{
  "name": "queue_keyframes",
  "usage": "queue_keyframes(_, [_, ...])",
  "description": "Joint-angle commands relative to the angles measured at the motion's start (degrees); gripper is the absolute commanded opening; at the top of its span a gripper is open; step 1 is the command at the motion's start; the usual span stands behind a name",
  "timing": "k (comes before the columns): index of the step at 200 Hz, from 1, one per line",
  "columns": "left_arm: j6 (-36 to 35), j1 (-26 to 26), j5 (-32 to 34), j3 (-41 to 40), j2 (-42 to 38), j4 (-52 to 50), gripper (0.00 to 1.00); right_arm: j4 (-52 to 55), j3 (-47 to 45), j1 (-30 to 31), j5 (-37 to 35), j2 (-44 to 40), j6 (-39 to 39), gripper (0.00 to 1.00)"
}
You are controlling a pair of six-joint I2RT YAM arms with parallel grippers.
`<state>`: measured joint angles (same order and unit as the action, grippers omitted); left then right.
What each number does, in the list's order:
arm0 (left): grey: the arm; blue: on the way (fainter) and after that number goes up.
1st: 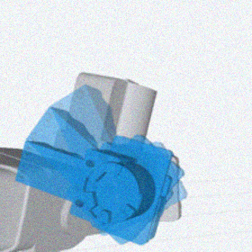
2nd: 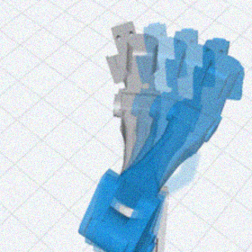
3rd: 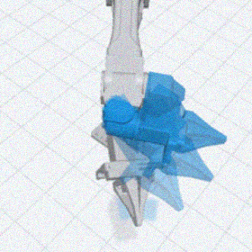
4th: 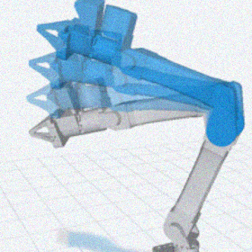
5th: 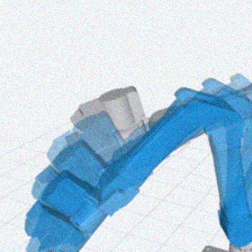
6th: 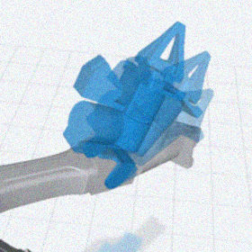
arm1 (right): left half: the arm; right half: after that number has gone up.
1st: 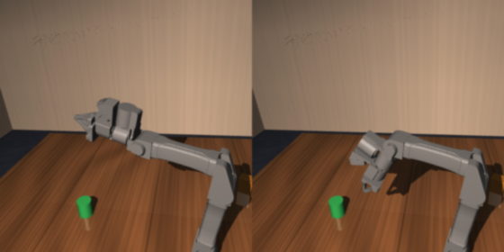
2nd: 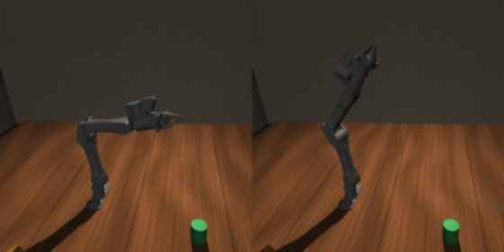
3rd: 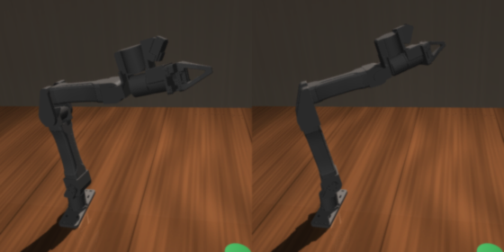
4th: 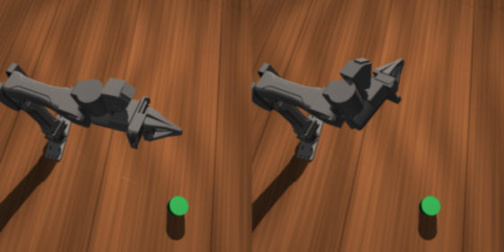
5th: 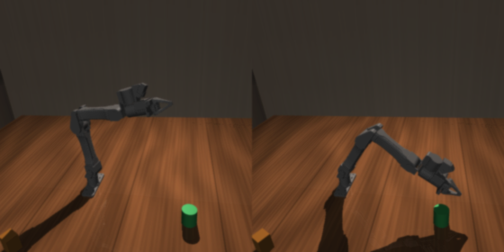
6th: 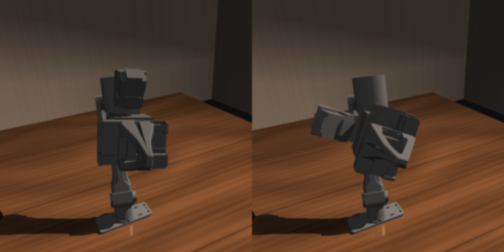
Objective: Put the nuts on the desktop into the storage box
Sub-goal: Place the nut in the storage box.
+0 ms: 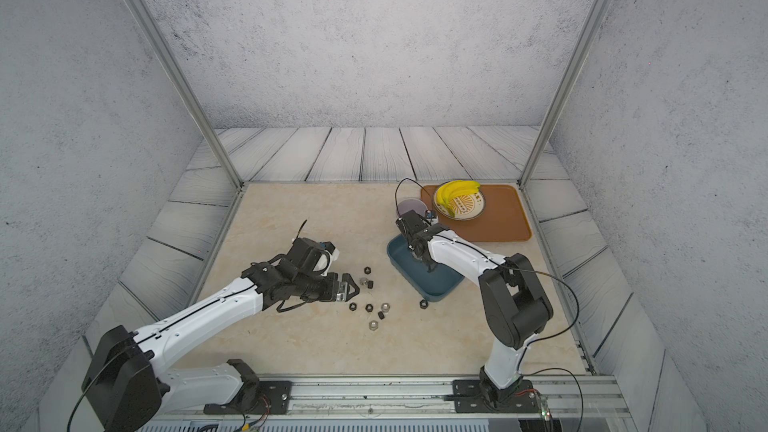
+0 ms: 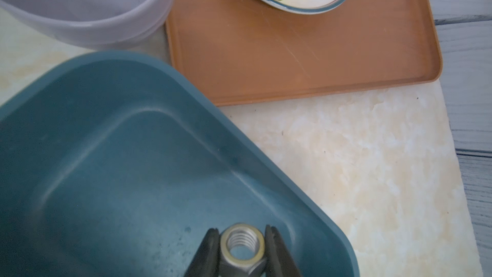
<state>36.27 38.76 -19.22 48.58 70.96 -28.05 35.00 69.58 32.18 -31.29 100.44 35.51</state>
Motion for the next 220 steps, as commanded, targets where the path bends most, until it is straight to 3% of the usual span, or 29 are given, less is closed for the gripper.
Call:
queue_keyframes(1, [-0.3, 0.2, 0.6, -0.6, -0.8, -0.8, 0.98, -6.3, -1.6, 0.2, -3.6, 1.5, 1.6, 0.25])
queue_keyframes(138, [-0.6, 0.2, 1.4, -0.8, -1.3, -1.6, 0.98, -13.1, -2.0, -1.6, -2.6, 12.2, 3.4, 0.25])
queue_keyframes(220, [-0.6, 0.2, 1.8, -0.8, -1.4, -1.9, 0.98, -10.4, -1.6, -1.8, 1.3, 10.1, 4.6, 0.43])
